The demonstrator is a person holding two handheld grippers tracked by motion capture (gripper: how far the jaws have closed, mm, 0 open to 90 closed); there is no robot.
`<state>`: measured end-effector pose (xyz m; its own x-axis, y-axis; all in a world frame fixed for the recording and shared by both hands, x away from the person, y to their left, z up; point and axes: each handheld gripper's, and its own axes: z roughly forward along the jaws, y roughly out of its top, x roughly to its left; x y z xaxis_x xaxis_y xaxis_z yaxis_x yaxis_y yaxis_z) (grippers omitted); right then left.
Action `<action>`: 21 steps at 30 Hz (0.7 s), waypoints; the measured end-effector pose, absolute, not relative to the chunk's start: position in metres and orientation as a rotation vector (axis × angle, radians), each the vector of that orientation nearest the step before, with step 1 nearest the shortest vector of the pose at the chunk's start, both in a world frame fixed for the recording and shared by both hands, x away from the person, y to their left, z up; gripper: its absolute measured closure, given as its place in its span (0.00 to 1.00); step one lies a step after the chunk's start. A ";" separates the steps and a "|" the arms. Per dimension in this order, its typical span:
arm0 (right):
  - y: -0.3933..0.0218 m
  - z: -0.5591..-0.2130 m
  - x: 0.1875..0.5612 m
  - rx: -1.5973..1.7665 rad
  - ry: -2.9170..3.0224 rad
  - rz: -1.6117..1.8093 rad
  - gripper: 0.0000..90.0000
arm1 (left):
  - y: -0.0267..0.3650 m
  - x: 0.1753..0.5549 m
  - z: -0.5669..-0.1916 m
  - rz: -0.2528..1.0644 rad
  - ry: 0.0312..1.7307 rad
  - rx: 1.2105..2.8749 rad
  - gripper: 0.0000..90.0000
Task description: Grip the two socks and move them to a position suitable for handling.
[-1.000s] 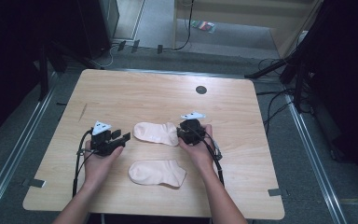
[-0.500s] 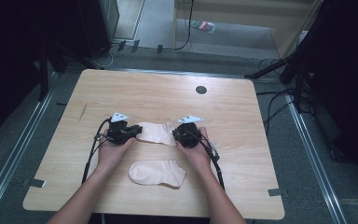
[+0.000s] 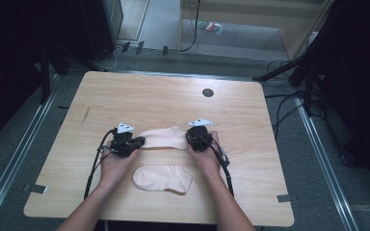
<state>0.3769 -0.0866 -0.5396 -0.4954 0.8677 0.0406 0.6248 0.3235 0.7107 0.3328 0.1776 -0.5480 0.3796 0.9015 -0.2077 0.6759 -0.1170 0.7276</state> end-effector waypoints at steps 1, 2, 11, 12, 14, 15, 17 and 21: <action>-0.086 -0.539 0.377 1.332 2.247 0.971 0.99 | 0.178 0.333 -0.548 0.345 1.357 1.859 0.88; -0.087 -0.539 0.377 1.319 2.254 0.983 0.91 | 0.178 0.333 -0.547 0.305 1.334 1.840 0.79; -0.110 -0.520 0.333 1.371 2.236 1.132 0.84 | 0.201 0.294 -0.527 0.299 1.251 1.748 0.63; -0.112 -0.521 0.324 1.375 2.251 1.134 0.83 | 0.203 0.287 -0.527 0.297 1.242 1.759 0.63; -0.118 -0.523 0.306 1.376 2.273 1.145 0.79 | 0.206 0.272 -0.528 0.294 1.232 1.772 0.63; -0.121 -0.524 0.298 1.377 2.290 1.156 0.78 | 0.207 0.265 -0.529 0.296 1.234 1.779 0.63; -0.128 -0.527 0.281 1.390 2.308 1.193 0.76 | 0.207 0.255 -0.532 0.302 1.240 1.800 0.62; -0.129 -0.537 0.257 1.381 2.340 1.138 0.66 | 0.198 0.238 -0.542 0.407 1.299 1.889 0.43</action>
<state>0.2573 -0.1289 -0.5366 -0.5455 0.8128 0.2044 0.6629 0.2692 0.6986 0.2376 0.1984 -0.5415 0.4232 0.8907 -0.1661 0.6366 -0.1619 0.7540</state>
